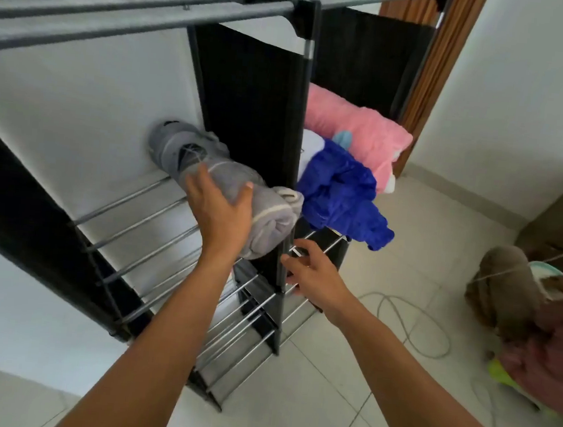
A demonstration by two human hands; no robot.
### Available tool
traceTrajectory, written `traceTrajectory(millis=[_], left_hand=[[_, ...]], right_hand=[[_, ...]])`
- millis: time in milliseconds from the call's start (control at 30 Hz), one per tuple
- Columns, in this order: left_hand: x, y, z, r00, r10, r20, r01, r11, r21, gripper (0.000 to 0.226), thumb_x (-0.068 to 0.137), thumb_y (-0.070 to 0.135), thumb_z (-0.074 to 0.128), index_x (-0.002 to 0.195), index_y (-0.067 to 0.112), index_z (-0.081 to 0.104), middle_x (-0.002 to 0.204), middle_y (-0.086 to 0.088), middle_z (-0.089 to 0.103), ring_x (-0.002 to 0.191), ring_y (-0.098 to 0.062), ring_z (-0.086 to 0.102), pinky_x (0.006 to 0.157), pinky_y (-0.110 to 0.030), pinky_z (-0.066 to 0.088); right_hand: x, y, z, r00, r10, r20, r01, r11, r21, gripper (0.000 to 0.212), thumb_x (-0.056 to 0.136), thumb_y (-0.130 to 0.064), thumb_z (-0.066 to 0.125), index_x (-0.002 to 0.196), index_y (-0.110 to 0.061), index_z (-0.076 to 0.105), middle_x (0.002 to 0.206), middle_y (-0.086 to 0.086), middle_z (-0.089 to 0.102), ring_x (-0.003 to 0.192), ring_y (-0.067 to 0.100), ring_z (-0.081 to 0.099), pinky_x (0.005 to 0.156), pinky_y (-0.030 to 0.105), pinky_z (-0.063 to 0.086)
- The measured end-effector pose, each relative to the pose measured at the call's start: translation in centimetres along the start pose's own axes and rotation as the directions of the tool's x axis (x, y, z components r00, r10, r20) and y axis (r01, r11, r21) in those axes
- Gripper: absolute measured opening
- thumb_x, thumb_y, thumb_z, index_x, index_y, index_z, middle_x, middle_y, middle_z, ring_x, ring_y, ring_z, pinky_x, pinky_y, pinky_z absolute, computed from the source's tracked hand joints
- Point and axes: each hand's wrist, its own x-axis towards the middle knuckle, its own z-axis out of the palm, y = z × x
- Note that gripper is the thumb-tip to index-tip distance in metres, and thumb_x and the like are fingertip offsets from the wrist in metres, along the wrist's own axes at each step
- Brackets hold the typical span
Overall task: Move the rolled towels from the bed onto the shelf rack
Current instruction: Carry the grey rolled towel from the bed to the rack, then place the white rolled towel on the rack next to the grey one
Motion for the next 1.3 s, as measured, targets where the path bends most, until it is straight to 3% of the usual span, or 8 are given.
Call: traceTrajectory(millis=[133, 200, 300, 400, 633, 867, 1133, 1300], left_hand=[[-7.6, 4.2, 2.1, 0.911, 0.385, 0.149, -0.381, 0.923, -0.061, 0.048, 0.087, 0.019, 0.065, 0.130, 0.003, 0.052, 0.141, -0.016, 0.047, 0.130, -0.026, 0.046, 0.107, -0.027, 0.033], [-10.8, 4.7, 4.6, 0.805, 0.454, 0.382, -0.431, 0.890, -0.150, 0.036, 0.086, 0.019, 0.064, 0.117, 0.001, 0.061, 0.121, -0.014, 0.064, 0.112, -0.024, 0.060, 0.097, -0.024, 0.042], [-16.9, 4.5, 9.3, 0.422, 0.164, 0.892, -0.406, 0.913, 0.024, 0.044, 0.089, 0.028, 0.062, 0.128, 0.007, 0.058, 0.127, -0.012, 0.065, 0.117, -0.024, 0.060, 0.102, -0.030, 0.044], [-25.7, 3.7, 13.2, -0.035, -0.146, 0.989, -0.639, 0.764, 0.090, 0.060, 0.090, 0.042, 0.059, 0.142, 0.015, 0.046, 0.142, -0.010, 0.053, 0.127, -0.025, 0.052, 0.107, -0.029, 0.041], [-50.3, 7.1, 16.6, -0.419, -0.028, 0.907, -0.624, 0.735, -0.266, 0.038, 0.088, 0.031, 0.065, 0.120, 0.010, 0.062, 0.108, -0.010, 0.067, 0.100, -0.021, 0.063, 0.077, -0.018, 0.040], [-72.3, 11.8, 14.9, -0.675, -0.029, 0.737, -0.392, 0.860, -0.326, 0.009, 0.093, 0.020, 0.060, 0.096, 0.012, 0.063, 0.082, 0.000, 0.062, 0.069, -0.010, 0.059, 0.058, -0.015, 0.042], [-90.3, 14.0, 18.1, -0.719, -0.381, 0.581, -0.350, 0.921, 0.171, 0.012, 0.096, 0.026, 0.055, 0.090, 0.015, 0.057, 0.081, -0.002, 0.063, 0.061, -0.014, 0.057, 0.056, -0.024, 0.044], [-99.1, 15.2, 21.2, -0.733, -0.475, 0.487, -0.411, 0.880, 0.239, 0.021, 0.095, 0.027, 0.055, 0.108, 0.011, 0.053, 0.088, -0.005, 0.057, 0.070, -0.017, 0.057, 0.058, -0.029, 0.047]], right_hand=[[-4.4, 5.5, -5.0, 0.967, 0.236, -0.093, -0.202, 0.938, 0.283, 0.034, 0.090, -0.021, 0.060, 0.122, -0.021, 0.048, 0.096, 0.003, 0.064, 0.077, 0.017, 0.063, 0.069, 0.028, 0.053], [-7.7, 9.2, -8.1, 0.923, 0.346, -0.170, -0.256, 0.880, 0.401, 0.026, 0.089, -0.014, 0.060, 0.114, -0.016, 0.057, 0.094, 0.004, 0.065, 0.074, 0.017, 0.063, 0.065, 0.025, 0.052], [-14.7, 14.7, -12.3, 0.837, 0.455, -0.303, -0.257, 0.817, 0.517, 0.018, 0.086, -0.008, 0.060, 0.103, -0.014, 0.062, 0.087, 0.003, 0.066, 0.070, 0.017, 0.063, 0.066, 0.026, 0.050], [-23.6, 19.5, -15.9, 0.731, 0.542, -0.414, -0.176, 0.736, 0.653, 0.012, 0.087, -0.007, 0.057, 0.094, -0.016, 0.061, 0.084, 0.003, 0.066, 0.069, 0.017, 0.062, 0.066, 0.027, 0.047], [-47.9, 28.4, -20.0, 0.408, 0.692, -0.595, 0.155, 0.590, 0.792, 0.005, 0.091, -0.012, 0.055, 0.090, -0.013, 0.060, 0.087, 0.007, 0.064, 0.072, 0.019, 0.060, 0.066, 0.028, 0.047], [-68.1, 34.6, -18.5, -0.007, 0.843, -0.538, 0.634, 0.419, 0.650, 0.011, 0.094, -0.008, 0.049, 0.086, -0.008, 0.056, 0.079, 0.013, 0.057, 0.062, 0.020, 0.049, 0.061, 0.027, 0.042], [-76.6, 40.9, -21.0, -0.206, 0.904, -0.374, 0.753, 0.391, 0.529, 0.010, 0.094, -0.011, 0.052, 0.090, -0.007, 0.060, 0.087, 0.013, 0.061, 0.073, 0.023, 0.056, 0.068, 0.030, 0.047], [-80.2, 44.4, -26.4, -0.295, 0.911, -0.290, 0.774, 0.405, 0.487, 0.009, 0.094, -0.011, 0.051, 0.093, -0.007, 0.059, 0.088, 0.012, 0.061, 0.075, 0.021, 0.057, 0.069, 0.030, 0.048]])
